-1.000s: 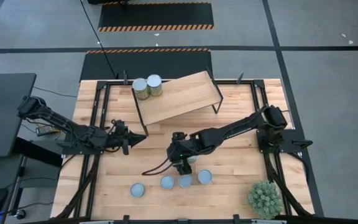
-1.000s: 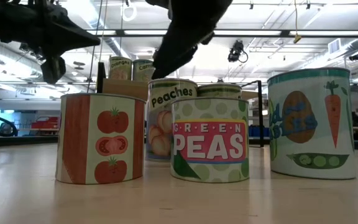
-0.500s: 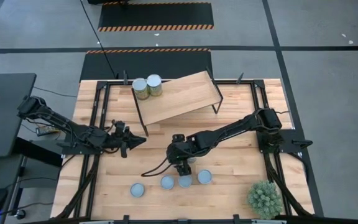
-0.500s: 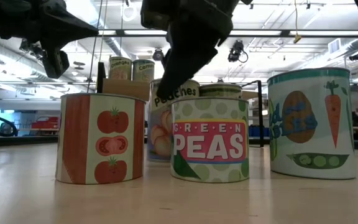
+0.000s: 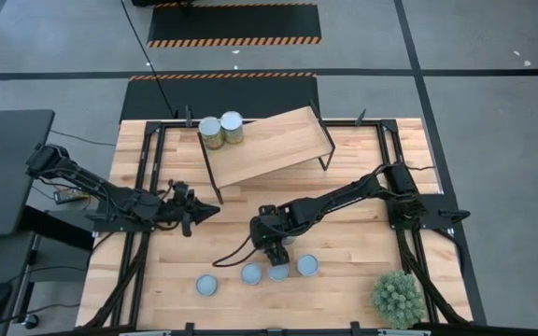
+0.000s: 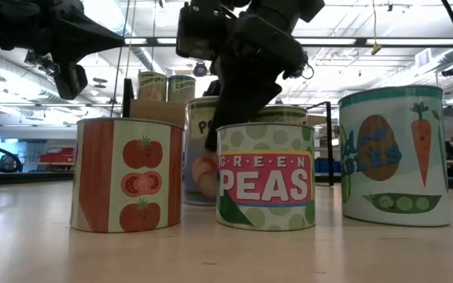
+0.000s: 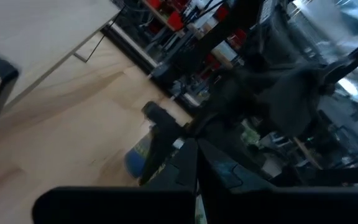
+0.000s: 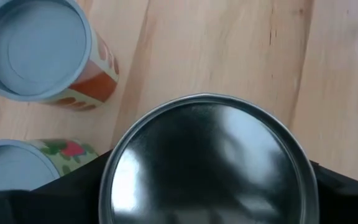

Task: Pick and place cans onto a shelf
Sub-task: Put the canned peaches on the shelf

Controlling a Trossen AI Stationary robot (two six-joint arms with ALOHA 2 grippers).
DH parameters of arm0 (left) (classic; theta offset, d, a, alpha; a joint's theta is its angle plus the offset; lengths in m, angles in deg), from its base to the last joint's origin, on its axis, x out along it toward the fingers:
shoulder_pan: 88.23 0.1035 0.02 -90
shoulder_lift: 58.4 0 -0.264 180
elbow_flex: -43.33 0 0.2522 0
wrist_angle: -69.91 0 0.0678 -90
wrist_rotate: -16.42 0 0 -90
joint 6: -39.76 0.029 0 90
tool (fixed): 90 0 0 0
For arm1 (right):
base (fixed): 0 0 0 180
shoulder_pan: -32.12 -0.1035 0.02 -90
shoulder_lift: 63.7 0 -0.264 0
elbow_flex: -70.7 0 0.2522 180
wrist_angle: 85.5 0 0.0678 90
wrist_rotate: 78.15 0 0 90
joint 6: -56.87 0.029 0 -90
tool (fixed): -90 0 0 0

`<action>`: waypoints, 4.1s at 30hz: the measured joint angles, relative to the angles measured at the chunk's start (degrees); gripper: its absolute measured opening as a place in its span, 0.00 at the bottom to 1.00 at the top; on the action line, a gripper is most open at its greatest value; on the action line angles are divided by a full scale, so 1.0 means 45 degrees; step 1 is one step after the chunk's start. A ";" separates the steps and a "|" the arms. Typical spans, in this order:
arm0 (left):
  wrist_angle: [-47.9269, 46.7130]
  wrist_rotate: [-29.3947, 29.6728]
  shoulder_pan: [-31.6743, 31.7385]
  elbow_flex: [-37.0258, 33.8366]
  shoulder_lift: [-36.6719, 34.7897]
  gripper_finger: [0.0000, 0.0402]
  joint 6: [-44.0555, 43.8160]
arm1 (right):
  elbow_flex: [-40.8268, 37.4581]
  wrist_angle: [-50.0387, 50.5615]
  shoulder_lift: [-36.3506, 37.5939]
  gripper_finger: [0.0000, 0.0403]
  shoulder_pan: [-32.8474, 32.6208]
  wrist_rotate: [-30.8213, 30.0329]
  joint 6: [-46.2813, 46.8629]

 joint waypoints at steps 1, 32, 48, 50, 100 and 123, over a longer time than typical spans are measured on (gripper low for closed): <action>-0.0237 0.0000 0.0003 -0.0001 0.0008 0.04 -0.0009 | 0.0000 -0.0011 0.0005 0.77 0.0007 -0.0002 -0.0022; -0.0544 -0.0160 0.0000 -0.0003 0.0005 0.04 -0.0427 | 0.7298 0.6738 0.0886 0.77 0.3068 0.1534 -0.2303; -0.0432 0.0622 0.0398 -0.0003 0.0005 0.04 -0.0442 | 0.8332 0.7334 0.0918 0.78 0.7703 0.1888 -0.7653; -0.0421 0.1018 0.0398 -0.0003 0.0000 0.04 -0.0444 | 0.8303 0.6693 0.0910 0.78 0.8443 0.2757 -0.7157; 0.1320 0.1190 0.0381 0.0006 0.0000 0.04 0.0887 | 0.6565 0.5094 0.0646 0.93 0.9797 0.2900 -0.6772; 0.1307 0.0634 0.0384 0.0011 0.0000 0.04 0.0557 | 0.9593 0.9537 0.0680 0.93 1.0178 0.2551 -0.5333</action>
